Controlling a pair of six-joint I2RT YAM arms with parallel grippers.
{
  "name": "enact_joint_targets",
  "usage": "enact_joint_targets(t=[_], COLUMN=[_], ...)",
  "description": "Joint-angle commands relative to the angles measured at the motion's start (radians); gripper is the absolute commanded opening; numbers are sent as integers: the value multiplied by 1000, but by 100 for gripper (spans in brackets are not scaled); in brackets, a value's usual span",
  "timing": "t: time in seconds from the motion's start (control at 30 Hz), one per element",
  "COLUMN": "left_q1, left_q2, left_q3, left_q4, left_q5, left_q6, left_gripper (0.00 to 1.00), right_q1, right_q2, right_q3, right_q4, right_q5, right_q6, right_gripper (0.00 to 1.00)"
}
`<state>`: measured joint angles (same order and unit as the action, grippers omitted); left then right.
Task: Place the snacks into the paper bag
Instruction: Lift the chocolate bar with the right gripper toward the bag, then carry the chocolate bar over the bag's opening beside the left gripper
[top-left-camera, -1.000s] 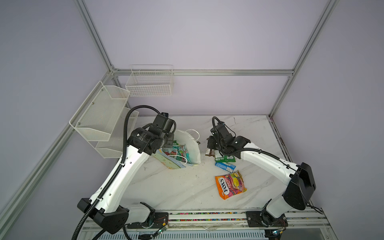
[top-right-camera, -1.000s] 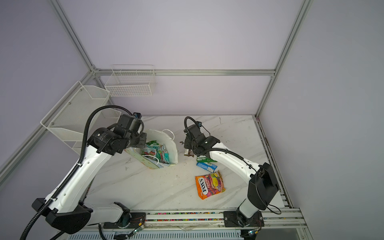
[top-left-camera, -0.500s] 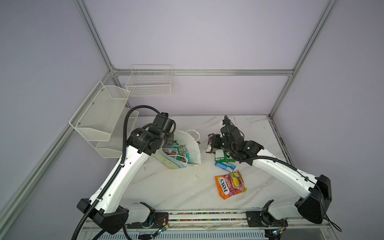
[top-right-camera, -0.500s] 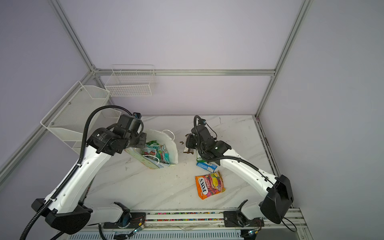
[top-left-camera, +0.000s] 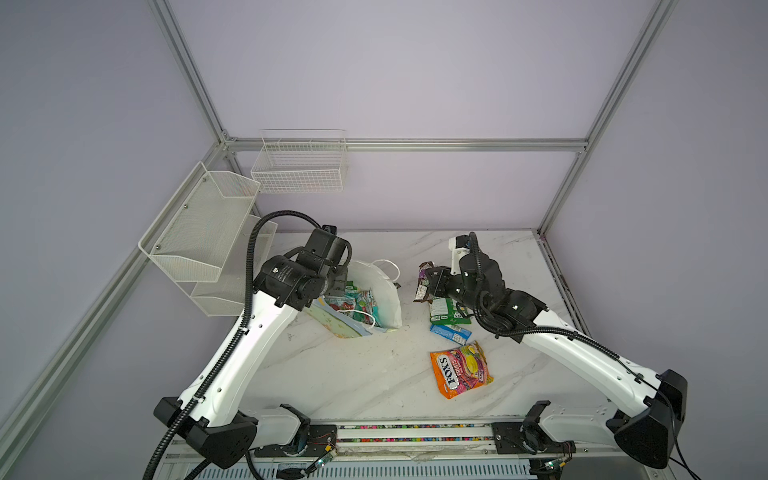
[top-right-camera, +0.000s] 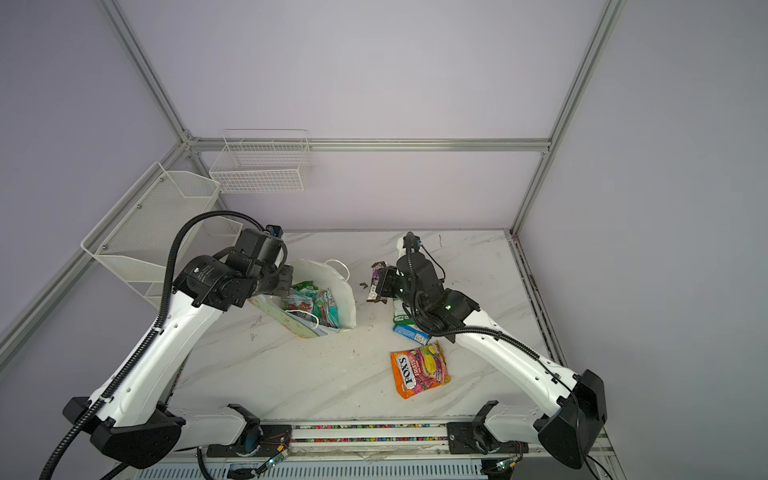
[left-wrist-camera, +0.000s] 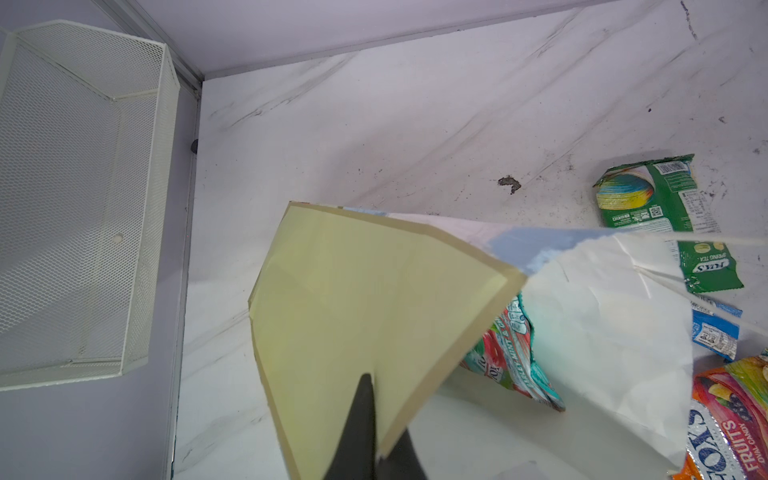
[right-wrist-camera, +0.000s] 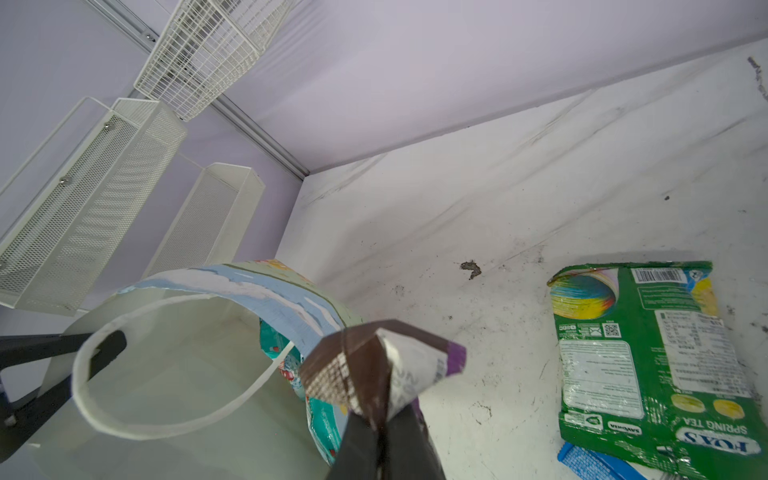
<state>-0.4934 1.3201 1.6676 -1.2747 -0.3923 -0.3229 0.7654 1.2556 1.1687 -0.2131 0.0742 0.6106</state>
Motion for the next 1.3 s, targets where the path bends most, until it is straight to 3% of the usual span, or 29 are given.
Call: enact_joint_targets(t=[0.0, 0.77, 1.27], left_q1=[-5, -10, -10], left_q2=[-9, -8, -11], left_q3=[50, 49, 40], left_q4=[0, 0, 15], left_q5=[2, 0, 17], left_q6=[-10, -11, -8], left_gripper=[0, 0, 0], right_q1=[-3, 11, 131], right_q2=[-41, -96, -90], right_q3=[-18, -40, 25], right_q4=[74, 189, 212], right_q5=[-26, -160, -160], right_q6=[-24, -81, -156], right_gripper=[3, 0, 0])
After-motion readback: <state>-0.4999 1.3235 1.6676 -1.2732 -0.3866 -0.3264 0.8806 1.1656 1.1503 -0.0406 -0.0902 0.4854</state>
